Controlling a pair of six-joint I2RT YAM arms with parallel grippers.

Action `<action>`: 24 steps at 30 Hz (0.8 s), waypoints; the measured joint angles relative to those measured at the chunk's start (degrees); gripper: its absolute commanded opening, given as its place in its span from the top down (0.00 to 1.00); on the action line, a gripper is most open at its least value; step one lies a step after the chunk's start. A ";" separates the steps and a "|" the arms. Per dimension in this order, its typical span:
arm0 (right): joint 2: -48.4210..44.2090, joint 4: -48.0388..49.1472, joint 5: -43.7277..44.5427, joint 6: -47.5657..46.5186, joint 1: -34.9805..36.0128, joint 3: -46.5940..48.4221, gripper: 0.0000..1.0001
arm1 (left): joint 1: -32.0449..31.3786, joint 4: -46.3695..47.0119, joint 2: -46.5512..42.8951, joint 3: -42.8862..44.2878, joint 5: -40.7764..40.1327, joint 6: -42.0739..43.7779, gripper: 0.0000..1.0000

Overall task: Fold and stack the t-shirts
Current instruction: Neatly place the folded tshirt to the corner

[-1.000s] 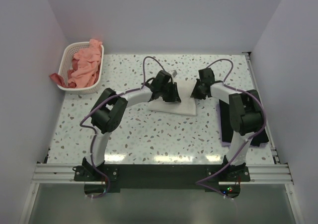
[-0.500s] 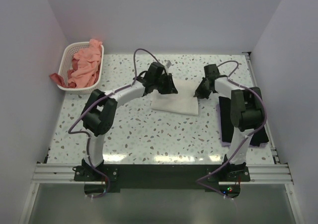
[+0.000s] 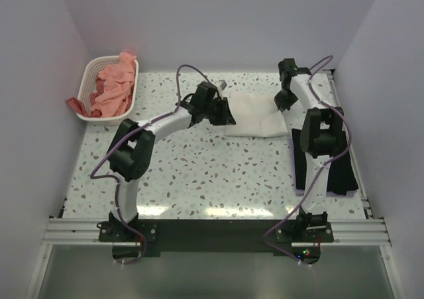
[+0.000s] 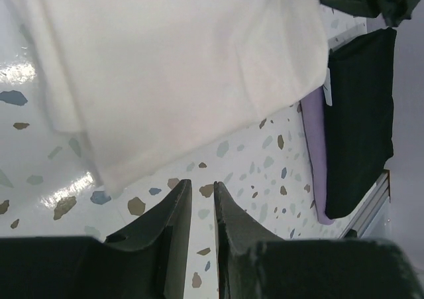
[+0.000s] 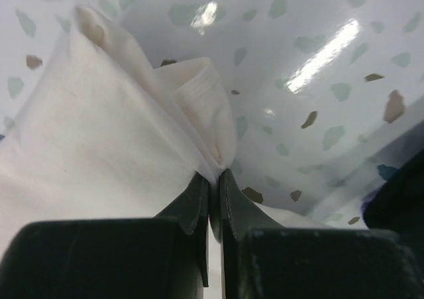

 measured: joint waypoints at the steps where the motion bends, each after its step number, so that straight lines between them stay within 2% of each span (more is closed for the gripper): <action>1: 0.39 -1.62 1.03 0.90 -0.59 2.01 1.00 | 0.17 -0.15 0.00 0.00 0.09 0.00 0.76; 6: 0.68 -8.68 5.31 5.64 -4.44 9.14 1.00 | 0.85 -1.05 0.00 0.00 0.20 0.00 0.76; 11: 0.66 -12.63 7.56 9.94 -8.96 10.80 1.00 | 1.09 -1.86 0.00 0.02 0.28 0.00 0.76; 16: -2.82 -14.51 9.64 14.05 -12.46 4.83 1.00 | 1.09 -1.99 0.00 0.02 0.50 0.00 0.76; 24: -17.66 -16.90 14.08 19.98 -12.48 -5.68 1.00 | 1.09 -1.99 -0.02 0.02 1.18 0.00 0.76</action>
